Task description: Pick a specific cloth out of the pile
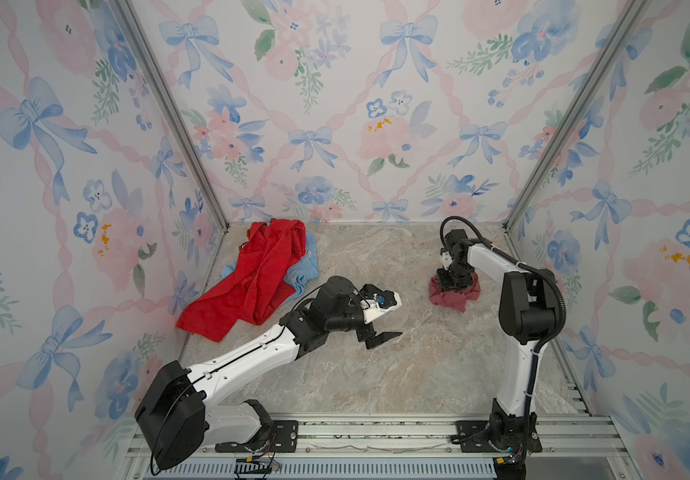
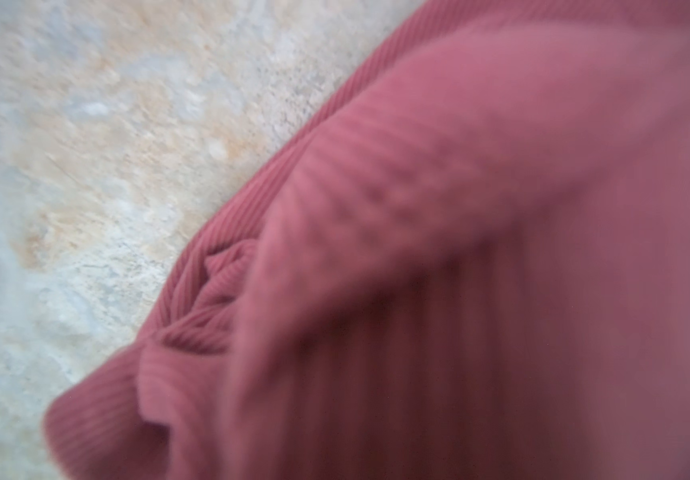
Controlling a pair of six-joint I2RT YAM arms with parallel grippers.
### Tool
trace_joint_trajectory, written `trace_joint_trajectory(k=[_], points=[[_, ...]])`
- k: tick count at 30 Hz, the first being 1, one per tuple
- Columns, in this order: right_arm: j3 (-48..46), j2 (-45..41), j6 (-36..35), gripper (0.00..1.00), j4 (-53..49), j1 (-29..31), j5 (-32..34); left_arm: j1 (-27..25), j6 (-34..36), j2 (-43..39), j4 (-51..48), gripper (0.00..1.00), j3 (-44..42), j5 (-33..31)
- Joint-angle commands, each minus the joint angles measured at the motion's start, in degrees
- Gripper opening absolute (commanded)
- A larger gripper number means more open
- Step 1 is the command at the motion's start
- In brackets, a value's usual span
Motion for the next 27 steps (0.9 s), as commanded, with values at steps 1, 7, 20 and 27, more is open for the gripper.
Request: trace_joint_trajectory(k=[1, 7, 20, 27], points=[[0.35, 3.09, 0.27, 0.14, -1.19, -1.38, 0.22, -0.45, -0.46, 0.33, -0.63, 0.98, 0.45, 0.21], [3.94, -2.24, 1.60, 0.00, -0.09, -2.45, 0.77, -0.49, -0.41, 0.33, -0.73, 0.98, 0.50, -0.06], [24.86, -3.64, 3.33, 0.00, -3.07, -7.70, 2.74, -0.50, -0.46, -0.14, -0.73, 0.98, 0.58, -0.54], [38.16, 7.86, 4.95, 0.00, -8.24, -9.97, -0.51, -0.78, -0.54, 0.20, -0.73, 0.98, 0.58, -0.58]])
